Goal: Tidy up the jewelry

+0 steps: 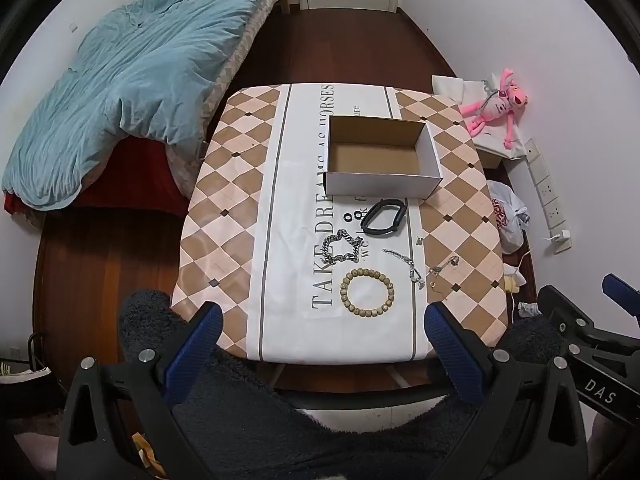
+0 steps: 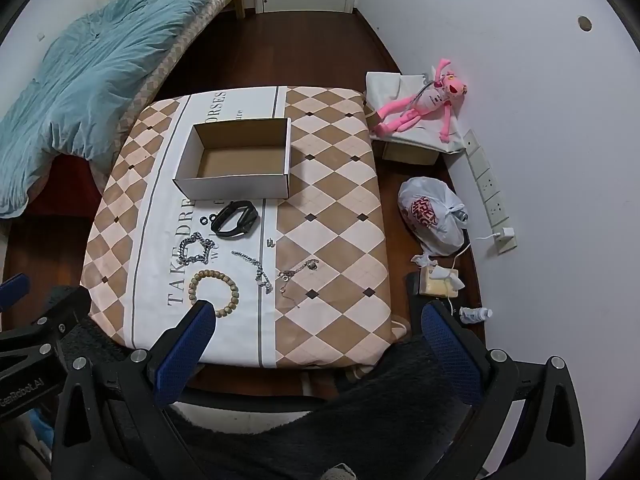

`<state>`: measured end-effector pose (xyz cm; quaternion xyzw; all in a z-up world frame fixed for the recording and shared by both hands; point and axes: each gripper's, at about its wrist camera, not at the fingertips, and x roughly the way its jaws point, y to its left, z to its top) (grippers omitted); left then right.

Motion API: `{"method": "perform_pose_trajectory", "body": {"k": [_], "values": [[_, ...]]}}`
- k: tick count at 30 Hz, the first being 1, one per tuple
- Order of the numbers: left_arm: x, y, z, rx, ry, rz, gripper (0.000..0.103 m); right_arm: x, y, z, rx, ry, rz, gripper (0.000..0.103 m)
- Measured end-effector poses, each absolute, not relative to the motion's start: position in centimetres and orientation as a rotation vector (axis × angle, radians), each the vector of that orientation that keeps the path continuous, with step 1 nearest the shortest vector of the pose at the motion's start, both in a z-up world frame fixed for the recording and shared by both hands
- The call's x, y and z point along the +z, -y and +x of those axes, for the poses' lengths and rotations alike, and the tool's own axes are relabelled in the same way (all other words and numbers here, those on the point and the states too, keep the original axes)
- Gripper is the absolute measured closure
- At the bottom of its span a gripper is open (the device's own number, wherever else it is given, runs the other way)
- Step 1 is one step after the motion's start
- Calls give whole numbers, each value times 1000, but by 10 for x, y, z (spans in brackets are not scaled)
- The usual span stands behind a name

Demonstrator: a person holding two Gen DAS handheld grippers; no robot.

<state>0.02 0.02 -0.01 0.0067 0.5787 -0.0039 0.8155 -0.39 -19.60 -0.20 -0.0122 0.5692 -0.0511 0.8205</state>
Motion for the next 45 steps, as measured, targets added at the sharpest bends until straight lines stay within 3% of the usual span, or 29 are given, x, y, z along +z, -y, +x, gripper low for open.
{"method": "perform_pose_trajectory", "body": {"k": [45], "values": [[24,-3,9,-11,-1214,14,0,10,199,0,-101,-1192,-25,0]]}}
